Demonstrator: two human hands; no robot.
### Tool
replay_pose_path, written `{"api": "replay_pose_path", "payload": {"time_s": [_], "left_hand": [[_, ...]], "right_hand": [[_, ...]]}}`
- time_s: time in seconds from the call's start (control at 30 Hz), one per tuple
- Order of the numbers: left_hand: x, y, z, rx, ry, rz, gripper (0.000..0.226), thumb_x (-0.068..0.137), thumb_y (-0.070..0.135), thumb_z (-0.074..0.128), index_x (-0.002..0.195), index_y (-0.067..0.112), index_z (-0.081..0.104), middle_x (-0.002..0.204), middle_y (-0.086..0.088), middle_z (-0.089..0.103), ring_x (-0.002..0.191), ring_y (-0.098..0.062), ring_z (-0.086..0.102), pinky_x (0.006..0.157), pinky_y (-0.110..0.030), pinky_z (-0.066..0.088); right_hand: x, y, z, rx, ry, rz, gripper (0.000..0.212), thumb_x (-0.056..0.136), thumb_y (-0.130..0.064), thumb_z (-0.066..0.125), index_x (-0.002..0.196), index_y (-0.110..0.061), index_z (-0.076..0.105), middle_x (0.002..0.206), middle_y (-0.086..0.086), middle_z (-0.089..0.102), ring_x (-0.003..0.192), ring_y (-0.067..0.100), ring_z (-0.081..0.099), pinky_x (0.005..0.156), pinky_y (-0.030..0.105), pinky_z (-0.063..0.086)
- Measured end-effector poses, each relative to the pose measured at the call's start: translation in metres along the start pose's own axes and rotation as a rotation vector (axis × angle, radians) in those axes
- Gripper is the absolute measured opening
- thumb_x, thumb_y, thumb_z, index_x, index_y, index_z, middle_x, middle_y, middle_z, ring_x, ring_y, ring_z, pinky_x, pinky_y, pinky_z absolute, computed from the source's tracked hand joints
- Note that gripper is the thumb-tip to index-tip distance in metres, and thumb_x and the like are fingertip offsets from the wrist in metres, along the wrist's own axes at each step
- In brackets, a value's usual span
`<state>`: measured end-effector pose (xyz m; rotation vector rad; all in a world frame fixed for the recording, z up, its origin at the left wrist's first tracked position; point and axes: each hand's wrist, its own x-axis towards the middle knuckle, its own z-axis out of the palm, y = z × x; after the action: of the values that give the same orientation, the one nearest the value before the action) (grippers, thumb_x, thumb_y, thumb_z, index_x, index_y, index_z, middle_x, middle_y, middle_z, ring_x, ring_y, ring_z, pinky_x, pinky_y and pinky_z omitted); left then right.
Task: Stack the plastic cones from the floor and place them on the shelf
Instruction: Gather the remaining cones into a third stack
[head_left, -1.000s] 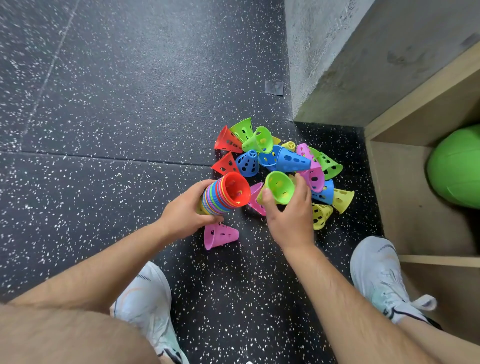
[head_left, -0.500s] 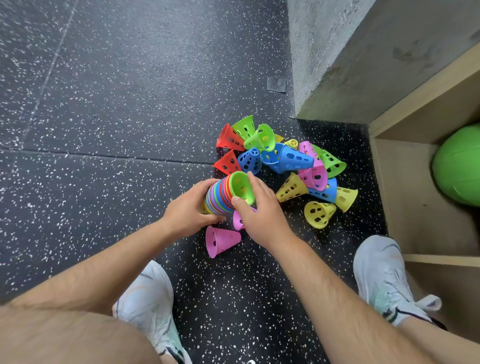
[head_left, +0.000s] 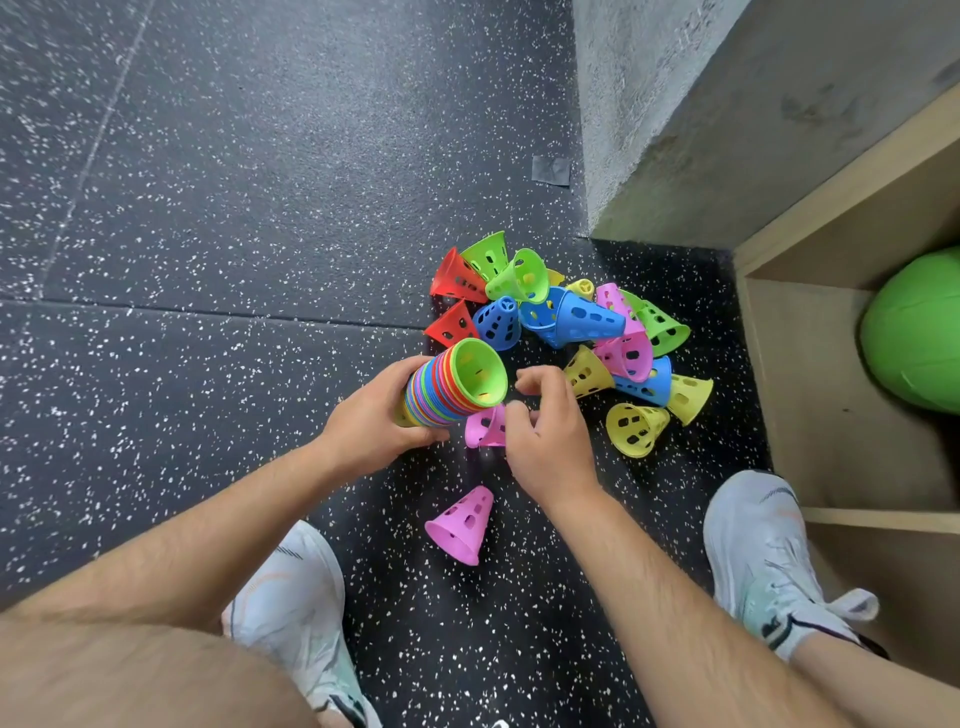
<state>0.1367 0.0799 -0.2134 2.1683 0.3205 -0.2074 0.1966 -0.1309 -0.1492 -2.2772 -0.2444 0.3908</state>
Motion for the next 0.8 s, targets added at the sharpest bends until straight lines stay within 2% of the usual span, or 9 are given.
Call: {"api": "replay_pose_path", "payload": {"time_s": [0.07, 0.2, 0.27, 0.33, 0.43, 0.5, 0.63, 0.73, 0.8], "left_hand": [[0.001, -0.001, -0.001, -0.029, -0.001, -0.005, 0.084, 0.069, 0.046, 0.092, 0.139, 0.050, 0.046, 0.128, 0.029, 0.060, 0.116, 0.003, 0.059, 0.105, -0.035, 0.048], [0.002, 0.000, -0.001, -0.060, -0.008, 0.003, 0.083, 0.067, 0.048, 0.091, 0.138, 0.047, 0.048, 0.128, 0.025, 0.062, 0.117, 0.000, 0.061, 0.107, -0.040, 0.049], [0.002, 0.000, -0.001, -0.066, -0.006, 0.002, 0.083, 0.066, 0.051, 0.090, 0.138, 0.048, 0.048, 0.128, 0.025, 0.062, 0.116, -0.001, 0.061, 0.106, -0.040, 0.049], [0.001, -0.001, -0.001, -0.063, -0.003, 0.005, 0.082, 0.067, 0.047, 0.091, 0.137, 0.048, 0.048, 0.128, 0.025, 0.062, 0.116, -0.001, 0.061, 0.107, -0.041, 0.049], [0.001, -0.001, -0.001, -0.072, -0.005, 0.007, 0.080, 0.068, 0.045, 0.092, 0.135, 0.050, 0.048, 0.127, 0.025, 0.062, 0.116, -0.001, 0.061, 0.107, -0.041, 0.049], [0.001, -0.002, -0.001, -0.087, -0.007, 0.008, 0.079, 0.066, 0.047, 0.091, 0.132, 0.054, 0.048, 0.127, 0.026, 0.062, 0.116, 0.000, 0.062, 0.107, -0.041, 0.049], [0.001, -0.002, -0.002, -0.100, -0.014, 0.002, 0.080, 0.066, 0.048, 0.091, 0.133, 0.054, 0.048, 0.126, 0.026, 0.063, 0.116, 0.000, 0.062, 0.107, -0.042, 0.050], [0.002, -0.001, -0.001, -0.083, -0.009, -0.001, 0.081, 0.069, 0.041, 0.094, 0.135, 0.052, 0.048, 0.126, 0.026, 0.062, 0.115, 0.002, 0.061, 0.107, -0.041, 0.050], [0.001, -0.001, -0.001, -0.078, -0.006, -0.005, 0.080, 0.070, 0.040, 0.094, 0.133, 0.054, 0.048, 0.125, 0.028, 0.062, 0.114, 0.003, 0.061, 0.106, -0.039, 0.050]], "right_hand": [[0.000, 0.007, 0.000, -0.093, -0.040, -0.031, 0.016, 0.087, -0.014, 0.050, 0.099, -0.023, 0.052, 0.111, -0.010, 0.051, 0.107, 0.015, 0.052, 0.091, 0.038, 0.048], [-0.001, 0.018, 0.003, -0.318, -0.260, -0.105, 0.045, 0.090, -0.016, 0.053, 0.133, -0.028, 0.055, 0.152, -0.006, 0.034, 0.142, 0.015, 0.027, 0.117, 0.040, 0.031], [0.000, 0.019, 0.004, -0.415, -0.319, -0.089, 0.051, 0.093, -0.020, 0.054, 0.142, -0.034, 0.048, 0.162, -0.006, 0.021, 0.148, 0.018, 0.018, 0.119, 0.042, 0.025], [0.003, 0.021, 0.006, -0.447, -0.315, -0.041, 0.050, 0.097, -0.022, 0.056, 0.144, -0.034, 0.046, 0.164, -0.004, 0.018, 0.148, 0.020, 0.020, 0.120, 0.043, 0.028], [0.007, 0.026, 0.008, -0.433, -0.240, -0.027, 0.043, 0.097, -0.021, 0.059, 0.139, -0.027, 0.050, 0.156, 0.000, 0.031, 0.139, 0.024, 0.039, 0.110, 0.042, 0.042], [0.009, 0.030, 0.008, -0.406, -0.163, -0.020, 0.037, 0.093, -0.024, 0.066, 0.128, -0.021, 0.053, 0.140, -0.002, 0.042, 0.123, 0.023, 0.051, 0.097, 0.040, 0.050], [0.008, 0.039, 0.004, -0.401, -0.049, 0.051, 0.046, 0.082, -0.042, 0.079, 0.105, -0.017, 0.048, 0.121, -0.003, 0.044, 0.099, 0.018, 0.052, 0.079, 0.036, 0.052], [0.002, 0.045, 0.000, -0.354, 0.032, 0.042, 0.043, 0.085, -0.045, 0.075, 0.089, -0.017, 0.043, 0.102, -0.004, 0.045, 0.087, 0.019, 0.051, 0.068, 0.030, 0.046], [0.001, 0.041, -0.007, -0.309, 0.123, 0.050, 0.041, 0.086, -0.051, 0.069, 0.091, -0.019, 0.045, 0.097, -0.006, 0.046, 0.087, 0.017, 0.052, 0.067, 0.029, 0.047]]}}
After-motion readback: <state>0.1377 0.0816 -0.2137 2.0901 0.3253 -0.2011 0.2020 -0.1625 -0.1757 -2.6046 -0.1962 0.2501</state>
